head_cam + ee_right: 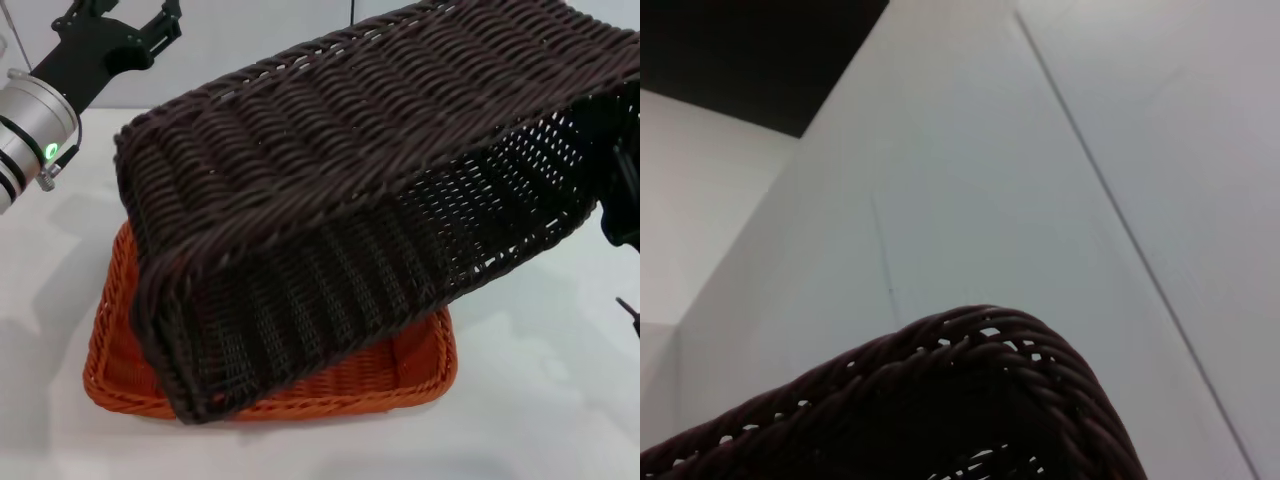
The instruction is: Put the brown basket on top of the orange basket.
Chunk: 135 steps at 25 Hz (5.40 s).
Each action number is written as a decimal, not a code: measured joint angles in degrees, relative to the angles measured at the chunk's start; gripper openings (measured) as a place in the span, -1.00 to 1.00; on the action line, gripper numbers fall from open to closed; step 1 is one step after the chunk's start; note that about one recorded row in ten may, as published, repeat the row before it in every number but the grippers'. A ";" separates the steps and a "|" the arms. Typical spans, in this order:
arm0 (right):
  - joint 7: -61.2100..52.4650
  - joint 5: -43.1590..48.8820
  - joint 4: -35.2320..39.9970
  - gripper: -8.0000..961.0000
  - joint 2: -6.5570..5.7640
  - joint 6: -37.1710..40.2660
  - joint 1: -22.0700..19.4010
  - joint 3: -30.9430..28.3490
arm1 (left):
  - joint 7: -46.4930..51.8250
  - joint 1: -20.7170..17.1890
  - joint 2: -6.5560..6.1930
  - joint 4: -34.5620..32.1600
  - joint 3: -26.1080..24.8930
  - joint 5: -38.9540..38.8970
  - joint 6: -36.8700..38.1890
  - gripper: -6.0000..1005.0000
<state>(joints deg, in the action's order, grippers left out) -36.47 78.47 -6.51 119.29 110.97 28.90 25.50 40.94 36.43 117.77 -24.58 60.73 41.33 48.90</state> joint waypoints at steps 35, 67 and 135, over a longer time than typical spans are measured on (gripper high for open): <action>13.29 3.36 -22.66 -0.70 0.58 -3.58 -3.07 -2.52 | -1.99 -0.25 -0.04 1.48 2.89 0.06 -1.98 0.68; 5.52 4.93 -28.00 -0.67 -0.07 -4.16 -8.39 -2.85 | -5.33 1.04 0.08 2.61 3.80 0.06 -2.76 0.68; -9.50 14.74 -2.21 0.33 -0.13 3.89 -4.81 -3.67 | -6.29 4.56 0.45 3.80 2.28 -0.68 -5.07 0.68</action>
<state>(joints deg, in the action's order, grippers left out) -45.97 93.21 -8.72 119.16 114.86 24.09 21.83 34.65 40.99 118.22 -20.78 63.00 40.65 43.83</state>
